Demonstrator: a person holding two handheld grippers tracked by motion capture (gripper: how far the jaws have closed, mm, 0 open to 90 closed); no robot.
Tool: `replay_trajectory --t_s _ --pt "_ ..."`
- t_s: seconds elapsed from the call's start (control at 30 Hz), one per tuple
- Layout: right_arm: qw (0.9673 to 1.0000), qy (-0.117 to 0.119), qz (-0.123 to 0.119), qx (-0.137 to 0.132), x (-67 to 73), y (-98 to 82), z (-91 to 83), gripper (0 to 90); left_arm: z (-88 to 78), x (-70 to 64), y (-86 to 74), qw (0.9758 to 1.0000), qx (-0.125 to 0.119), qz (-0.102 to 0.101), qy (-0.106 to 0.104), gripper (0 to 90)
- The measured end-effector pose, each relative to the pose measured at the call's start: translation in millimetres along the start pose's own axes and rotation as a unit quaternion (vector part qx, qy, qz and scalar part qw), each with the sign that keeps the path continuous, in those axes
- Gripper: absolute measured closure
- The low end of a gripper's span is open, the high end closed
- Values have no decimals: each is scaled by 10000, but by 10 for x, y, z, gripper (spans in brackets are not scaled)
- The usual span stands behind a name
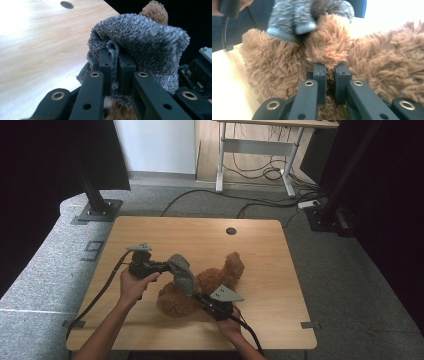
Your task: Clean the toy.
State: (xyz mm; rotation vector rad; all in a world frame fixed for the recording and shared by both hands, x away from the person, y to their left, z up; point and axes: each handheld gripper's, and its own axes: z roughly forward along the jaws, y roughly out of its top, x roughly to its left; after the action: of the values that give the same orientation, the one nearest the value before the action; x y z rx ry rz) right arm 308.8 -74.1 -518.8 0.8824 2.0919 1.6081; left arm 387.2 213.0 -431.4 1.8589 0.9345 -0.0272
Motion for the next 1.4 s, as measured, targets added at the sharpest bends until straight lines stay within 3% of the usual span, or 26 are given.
replay_trajectory --t_s 0.23,0.33,0.5,0.67,0.7,0.77,0.8,0.83,0.87,1.0,1.1,1.13,1.23,1.3,1.4 --pt "9999 118 63 25 19 -8 -73 777 -6 54 -218 9996 -38 -217 -147 827" --pt "9992 356 192 47 38 37 -188 638 22 31 -264 9995 -57 -220 -210 827" --pt "9987 451 246 -49 23 139 -373 523 29 45 -277 9995 -57 -243 -193 827" --pt "9996 100 238 -145 -137 412 -575 429 35 62 -276 9994 -71 -277 -219 827" --pt "9996 0 270 -117 -225 560 -569 398 36 59 -274 9994 -64 -267 -216 827" --pt "9997 -51 243 -61 -266 631 -545 387 38 58 -270 9994 -64 -275 -210 827" --pt "9995 -174 261 99 -356 756 -449 365 36 61 -267 9994 -57 -269 -208 827" --pt "9995 -174 261 99 -356 756 -449 365 36 62 -267 9994 -54 -269 -206 827" --pt "9987 -252 310 327 -424 796 -352 364 34 63 -266 9994 -53 -269 -204 827" --pt "9935 -244 487 999 -489 649 -178 349 6 66 -261 9994 -106 -253 -189 825" --pt "9937 -376 363 989 -445 510 -199 351 -63 95 -253 9983 -258 -357 -374 824" --pt "9945 -365 438 878 -410 380 -288 376 -98 109 -248 9979 -316 -389 -406 824" --pt "9953 -317 425 804 -382 298 -374 392 -170 144 -243 9977 -388 -434 -348 824" --pt "9959 -251 405 767 -315 204 -502 403 -167 152 -270 9978 -298 -466 -373 825" --pt "9959 -238 379 783 -272 170 -550 405 -104 106 -309 9974 -190 -478 -498 825"
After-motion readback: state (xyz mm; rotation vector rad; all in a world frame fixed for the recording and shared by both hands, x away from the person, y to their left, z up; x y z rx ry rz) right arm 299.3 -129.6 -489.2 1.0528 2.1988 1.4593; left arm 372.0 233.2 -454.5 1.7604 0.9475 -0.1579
